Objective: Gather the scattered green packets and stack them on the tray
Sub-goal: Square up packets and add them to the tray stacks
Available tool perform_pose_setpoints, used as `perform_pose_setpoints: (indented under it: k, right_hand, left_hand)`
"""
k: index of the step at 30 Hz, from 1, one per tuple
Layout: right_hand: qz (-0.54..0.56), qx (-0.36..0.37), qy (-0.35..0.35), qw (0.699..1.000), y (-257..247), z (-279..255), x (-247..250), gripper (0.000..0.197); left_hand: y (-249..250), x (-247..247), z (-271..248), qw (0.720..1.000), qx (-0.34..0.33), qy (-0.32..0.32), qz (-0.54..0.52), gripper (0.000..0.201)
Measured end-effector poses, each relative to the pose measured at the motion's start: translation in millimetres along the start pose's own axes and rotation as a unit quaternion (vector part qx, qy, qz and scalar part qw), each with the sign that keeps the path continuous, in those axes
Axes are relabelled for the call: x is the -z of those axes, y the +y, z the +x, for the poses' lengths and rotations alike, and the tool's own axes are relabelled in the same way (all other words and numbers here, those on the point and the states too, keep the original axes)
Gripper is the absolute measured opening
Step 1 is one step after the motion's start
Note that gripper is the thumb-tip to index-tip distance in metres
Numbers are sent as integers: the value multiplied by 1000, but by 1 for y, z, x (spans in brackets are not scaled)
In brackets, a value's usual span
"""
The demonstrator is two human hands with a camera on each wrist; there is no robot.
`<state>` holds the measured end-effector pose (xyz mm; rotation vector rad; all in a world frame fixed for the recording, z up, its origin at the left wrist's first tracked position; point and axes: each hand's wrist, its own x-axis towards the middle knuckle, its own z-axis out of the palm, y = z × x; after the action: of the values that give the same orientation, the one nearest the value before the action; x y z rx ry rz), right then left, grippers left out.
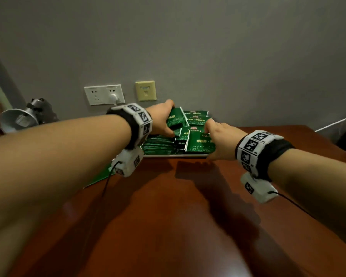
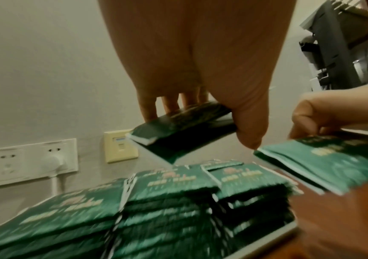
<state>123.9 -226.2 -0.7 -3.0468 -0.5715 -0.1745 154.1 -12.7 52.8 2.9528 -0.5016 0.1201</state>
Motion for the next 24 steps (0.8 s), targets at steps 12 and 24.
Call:
perform_pose_setpoints:
  k: [12,24]
  right_hand:
    - [-29,-22,-3,999,84,119,27,63]
    - [-13,25,-65,997,71,185,-2,64]
  left_hand:
    - [-23,-8,183,999,-9,-28,25,76]
    - [-17,-45,262,993,-31,-109,25,80]
